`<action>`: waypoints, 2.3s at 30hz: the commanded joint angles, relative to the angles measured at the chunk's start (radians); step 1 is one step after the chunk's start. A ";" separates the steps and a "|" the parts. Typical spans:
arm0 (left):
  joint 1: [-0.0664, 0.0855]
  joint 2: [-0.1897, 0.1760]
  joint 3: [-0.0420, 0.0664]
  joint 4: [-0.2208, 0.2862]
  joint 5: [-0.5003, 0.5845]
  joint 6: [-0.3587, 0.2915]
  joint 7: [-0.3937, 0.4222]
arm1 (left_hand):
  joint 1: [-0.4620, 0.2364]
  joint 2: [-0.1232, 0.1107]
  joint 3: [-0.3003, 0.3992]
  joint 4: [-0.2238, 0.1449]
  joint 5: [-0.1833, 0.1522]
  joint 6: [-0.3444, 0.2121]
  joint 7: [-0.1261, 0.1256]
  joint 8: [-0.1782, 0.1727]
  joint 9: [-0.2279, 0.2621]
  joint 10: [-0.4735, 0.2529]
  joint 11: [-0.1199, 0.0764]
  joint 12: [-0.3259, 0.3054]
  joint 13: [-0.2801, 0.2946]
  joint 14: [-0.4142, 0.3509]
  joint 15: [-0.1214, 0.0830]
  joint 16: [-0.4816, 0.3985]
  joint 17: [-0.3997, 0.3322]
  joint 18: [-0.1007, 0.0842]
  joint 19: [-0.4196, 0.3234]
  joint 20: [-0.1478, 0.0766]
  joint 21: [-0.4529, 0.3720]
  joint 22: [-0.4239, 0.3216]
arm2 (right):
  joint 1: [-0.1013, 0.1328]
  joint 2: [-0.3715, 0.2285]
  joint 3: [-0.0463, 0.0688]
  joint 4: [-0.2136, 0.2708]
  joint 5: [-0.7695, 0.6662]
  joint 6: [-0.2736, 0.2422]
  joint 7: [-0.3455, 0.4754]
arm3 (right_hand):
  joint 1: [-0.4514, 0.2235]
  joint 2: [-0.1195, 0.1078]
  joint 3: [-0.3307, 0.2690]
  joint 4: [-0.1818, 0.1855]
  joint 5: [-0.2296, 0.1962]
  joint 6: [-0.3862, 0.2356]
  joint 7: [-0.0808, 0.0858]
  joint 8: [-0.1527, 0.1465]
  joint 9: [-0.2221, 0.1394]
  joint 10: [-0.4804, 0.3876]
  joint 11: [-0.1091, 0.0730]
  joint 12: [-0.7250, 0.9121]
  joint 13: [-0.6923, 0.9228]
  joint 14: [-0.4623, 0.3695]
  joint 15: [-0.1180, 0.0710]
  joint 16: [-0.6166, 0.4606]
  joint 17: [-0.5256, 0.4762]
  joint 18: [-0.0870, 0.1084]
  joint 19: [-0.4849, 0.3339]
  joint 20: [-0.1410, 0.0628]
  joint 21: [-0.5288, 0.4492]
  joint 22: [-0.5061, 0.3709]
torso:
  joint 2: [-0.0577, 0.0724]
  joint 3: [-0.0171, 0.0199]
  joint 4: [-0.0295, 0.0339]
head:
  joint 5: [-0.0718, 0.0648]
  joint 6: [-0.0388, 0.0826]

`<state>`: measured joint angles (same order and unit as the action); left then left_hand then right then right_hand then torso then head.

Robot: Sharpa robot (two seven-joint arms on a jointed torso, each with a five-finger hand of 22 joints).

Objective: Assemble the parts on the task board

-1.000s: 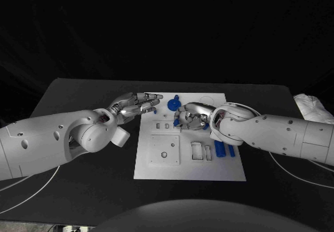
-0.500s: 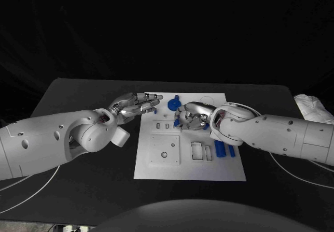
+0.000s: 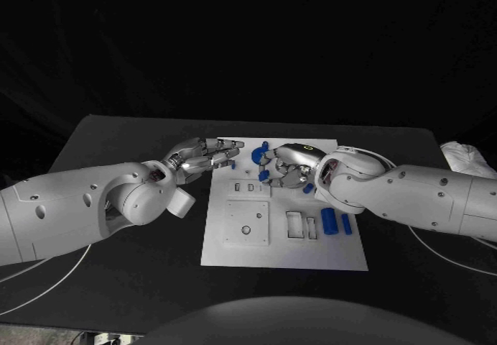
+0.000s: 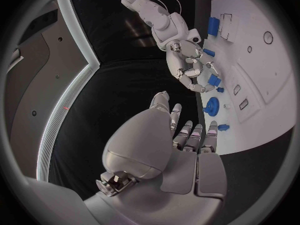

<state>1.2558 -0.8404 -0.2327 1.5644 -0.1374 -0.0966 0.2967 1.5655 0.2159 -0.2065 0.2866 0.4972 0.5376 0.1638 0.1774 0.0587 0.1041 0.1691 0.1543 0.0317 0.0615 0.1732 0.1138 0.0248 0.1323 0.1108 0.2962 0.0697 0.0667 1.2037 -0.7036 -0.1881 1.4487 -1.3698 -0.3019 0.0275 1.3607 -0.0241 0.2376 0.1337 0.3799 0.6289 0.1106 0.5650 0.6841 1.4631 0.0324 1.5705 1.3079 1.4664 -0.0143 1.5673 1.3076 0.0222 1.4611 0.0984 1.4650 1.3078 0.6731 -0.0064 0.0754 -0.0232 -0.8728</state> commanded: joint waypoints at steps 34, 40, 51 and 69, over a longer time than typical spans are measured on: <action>-0.012 0.028 0.001 -0.023 -0.004 0.030 0.005 | 0.003 0.006 0.009 0.001 0.006 0.004 0.029 0.003 0.001 0.004 0.008 0.004 0.001 0.000 0.008 0.008 0.001 -0.022 0.008 -0.001 0.008 0.003 | 0.043 0.042 0.000 0.051 -0.205 0.250 -0.293 | -0.045 -0.016 0.011 -0.020 0.061 -0.001 0.001 -0.043 -0.011 0.108 -0.003 0.000 0.263 0.104 -0.005 0.003 0.263 0.022 -0.022 -0.005 -0.033 0.205 | 0.001 0.0001 0.0014 | 0.011 0.000; -0.013 0.031 0.001 -0.026 -0.004 0.032 0.006 | 0.003 0.006 0.009 0.001 0.006 0.004 0.029 0.003 0.001 0.004 0.008 0.004 0.001 0.000 0.008 0.008 0.001 -0.022 0.008 -0.001 0.008 0.003 | 0.043 0.045 0.000 0.050 -0.213 0.253 -0.300 | -0.049 -0.017 0.014 -0.024 0.055 -0.007 0.002 -0.051 -0.012 0.108 -0.002 0.000 0.263 0.104 -0.004 0.003 0.263 0.023 -0.025 -0.004 -0.037 0.203 | 0.000 0.0003 0.0001 | 0.012 0.000; -0.015 0.032 0.001 -0.028 -0.004 0.033 0.007 | 0.003 0.007 0.010 0.000 0.007 0.001 0.031 0.003 0.001 0.003 0.010 0.003 0.001 -0.001 0.010 0.009 0.001 -0.024 0.009 -0.001 0.009 0.003 | 0.041 0.048 0.000 0.053 -0.225 0.248 -0.309 | -0.080 -0.032 0.008 -0.041 -0.024 -0.078 0.020 -0.107 -0.021 0.108 0.013 0.000 0.263 0.104 0.006 0.003 0.263 0.022 -0.024 0.003 -0.041 0.203 | 0.001 0.0014 0.0001 | 0.012 0.000; -0.018 0.030 0.001 -0.031 -0.004 0.032 0.010 | 0.003 0.007 0.010 0.000 0.006 0.000 0.032 0.002 0.001 0.003 0.010 0.003 0.001 -0.001 0.010 0.009 0.001 -0.025 0.009 -0.001 0.009 0.003 | 0.040 0.037 0.000 0.056 -0.224 0.197 -0.274 | -0.131 -0.026 -0.056 -0.051 -0.273 -0.194 0.043 -0.200 -0.074 0.108 0.034 0.000 0.263 0.104 0.027 0.003 0.263 0.024 -0.026 0.024 -0.051 0.201 | 0.001 0.0015 -0.0003 | 0.015 0.000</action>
<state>1.2382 -0.8112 -0.2328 1.5315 -0.1385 -0.0809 0.2933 1.5655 0.2159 -0.2010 0.2868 0.4972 0.5376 0.1638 0.1774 0.0587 0.1077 0.1727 0.1543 0.0317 0.0581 0.1766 0.1197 0.0247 0.1170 0.1108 0.2962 0.0734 0.0685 1.2450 -0.6646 -0.1878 1.5020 -1.5787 -0.0761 -0.2676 1.2340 -0.0498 0.1843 0.0844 0.1098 0.4395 0.1531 0.3676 0.6113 1.4667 0.0611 1.5705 1.3078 1.4683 0.0054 1.5673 1.3080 0.0376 1.4360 0.1165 1.4172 1.3081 0.6746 -0.0053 0.0746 -0.0100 -0.8728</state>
